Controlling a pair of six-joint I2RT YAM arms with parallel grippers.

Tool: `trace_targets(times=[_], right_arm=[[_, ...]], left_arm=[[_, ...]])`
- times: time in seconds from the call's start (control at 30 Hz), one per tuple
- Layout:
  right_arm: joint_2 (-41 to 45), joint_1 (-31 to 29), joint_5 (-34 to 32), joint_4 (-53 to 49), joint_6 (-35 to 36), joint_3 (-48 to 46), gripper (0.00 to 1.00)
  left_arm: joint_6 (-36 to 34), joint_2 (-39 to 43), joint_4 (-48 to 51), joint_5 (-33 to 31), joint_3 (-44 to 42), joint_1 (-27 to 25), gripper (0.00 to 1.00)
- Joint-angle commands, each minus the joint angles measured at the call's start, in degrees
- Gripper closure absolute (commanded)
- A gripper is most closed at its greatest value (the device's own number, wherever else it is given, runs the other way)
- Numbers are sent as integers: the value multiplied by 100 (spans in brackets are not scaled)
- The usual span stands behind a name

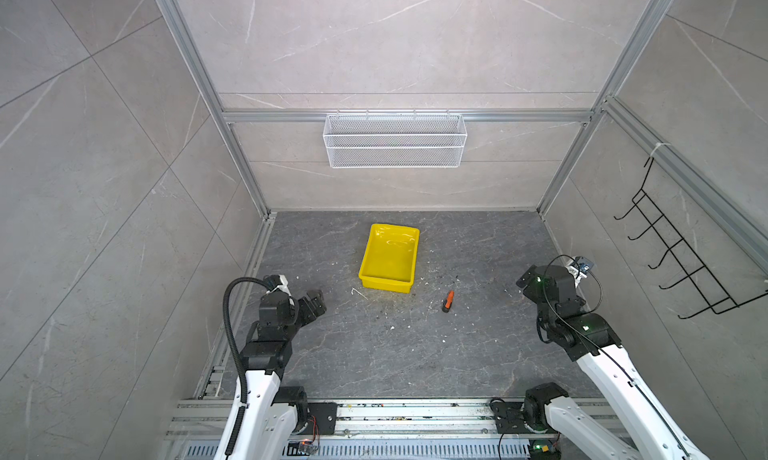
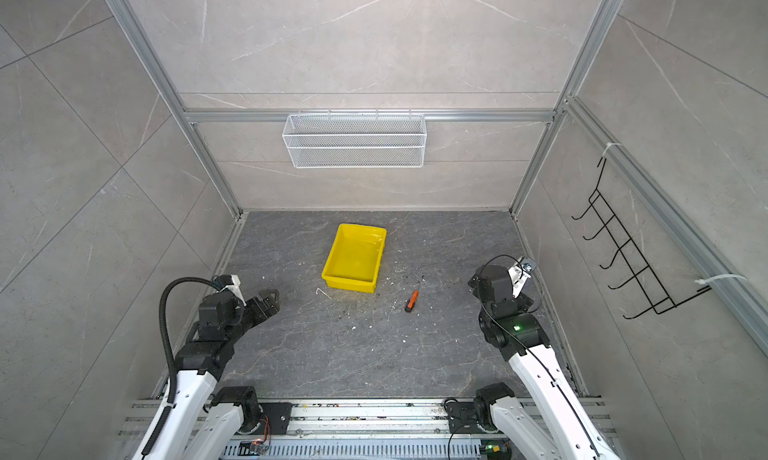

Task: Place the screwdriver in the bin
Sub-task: 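Move the right gripper over the orange-handled screwdriver while the left arm lifts slightly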

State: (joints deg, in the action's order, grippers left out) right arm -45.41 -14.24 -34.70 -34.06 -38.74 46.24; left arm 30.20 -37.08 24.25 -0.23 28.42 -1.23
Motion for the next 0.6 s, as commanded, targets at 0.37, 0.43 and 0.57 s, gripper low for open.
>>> trace_targets(times=[0.37,0.43,0.57], right_arm=[[-958,-854,1655,579,-610,-626,4],[-1480,-1271,1455,664,-742,-448,5],[-2553,-2125,1112,1050,-1327,-158,9]], left_arm=[[839,-302,478,-1120,-332,8,0],[839,-152,433,-1115,-414,2,0],[795,88,277,-985,-589,2,0]])
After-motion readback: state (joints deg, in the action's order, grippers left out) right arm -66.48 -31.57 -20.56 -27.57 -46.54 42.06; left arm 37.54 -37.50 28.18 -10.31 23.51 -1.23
